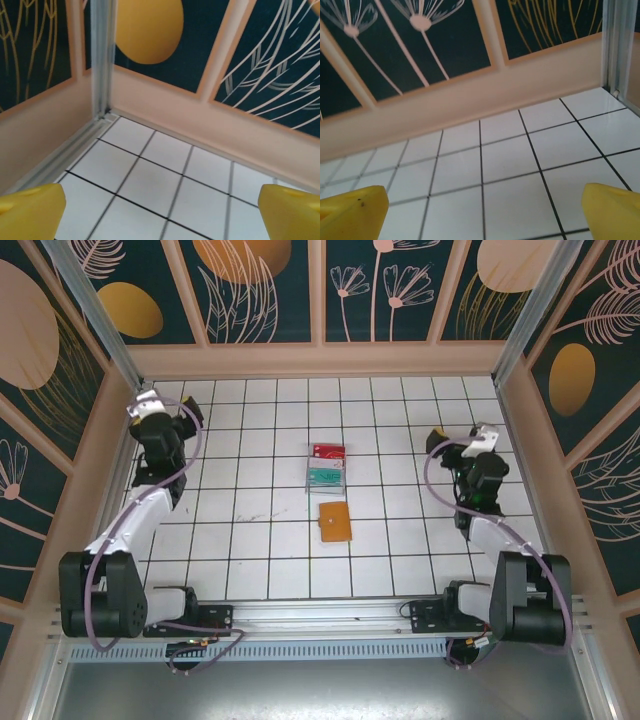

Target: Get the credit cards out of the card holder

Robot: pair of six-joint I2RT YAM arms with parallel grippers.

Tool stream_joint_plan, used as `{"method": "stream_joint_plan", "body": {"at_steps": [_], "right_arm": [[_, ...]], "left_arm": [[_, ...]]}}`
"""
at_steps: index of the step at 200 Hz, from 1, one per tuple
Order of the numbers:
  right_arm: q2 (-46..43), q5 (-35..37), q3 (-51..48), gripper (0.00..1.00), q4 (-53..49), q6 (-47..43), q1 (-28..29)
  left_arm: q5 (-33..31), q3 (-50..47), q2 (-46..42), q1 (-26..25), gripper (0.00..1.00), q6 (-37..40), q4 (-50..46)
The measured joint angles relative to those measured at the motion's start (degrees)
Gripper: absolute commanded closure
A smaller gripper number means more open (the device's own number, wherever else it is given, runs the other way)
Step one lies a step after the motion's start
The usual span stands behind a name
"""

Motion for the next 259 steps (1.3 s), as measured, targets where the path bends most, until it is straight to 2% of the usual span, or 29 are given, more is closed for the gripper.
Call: {"method": "stream_joint_plan", "body": {"at_steps": [21,42,63,83,101,125,146,173,186,222,240,259], "right_arm": [[-1.8,-0.9,4.4,0.01,-7.5,5.7,0.0],[-3.7,-2.8,4.9,0.01,-12.2,10.3,0.2],[-4.6,-3.7,4.9,0.01,-17.1,12.8,2.1],[-5.3,-4.1,4.9,0.01,-21.2,13.2,6.5],[-6.8,-3.3,4.9,0.01,-24.7,13.2,11.7],[-10.5,-2.5,3.8,0.01,-26.2,13.9,17.2],[-12.6,-2.2,2.5,0.01,-27.7,15.1,20.3],[-12.9,-2.0,1.2,0.01,-30.4,16.6,24.0],[-13.1,-1.9,0.5,0.01,-31.3,17.0,25.7],[-14.4,-1.3,-1.6,0.01,-32.5,18.8,28.3],[-15.0,-0.8,-2.4,0.01,-32.9,19.3,28.5],[-15.3,-0.5,-2.6,0.01,-33.6,19.4,28.7]], "left_arm": [[2.5,1.2,-2.9,0.0,0.09,-4.7,-7.0],[5.4,1.1,-4.5,-0.2,0.17,-8.9,-13.6],[5.9,0.3,-6.0,-3.7,0.16,-12.6,-19.4],[4.0,-0.8,-8.0,-13.2,0.13,-16.8,-24.4],[2.4,-1.7,-8.9,-23.0,0.19,-21.0,-28.0],[-0.2,-1.9,-7.8,-33.2,0.23,-26.8,-31.4],[-2.2,-1.2,-3.2,-41.7,0.28,-31.0,-33.1],[-2.4,3.1,6.8,-49.3,0.36,-34.4,-34.7],[-2.2,5.6,11.1,-51.6,0.43,-35.6,-35.4],[-0.7,10.9,18.9,-55.5,0.5,-36.3,-37.1],[0.5,13.3,21.4,-56.1,0.63,-36.3,-37.9],[1.3,16.4,24.8,-56.4,0.63,-35.5,-39.2]]}}
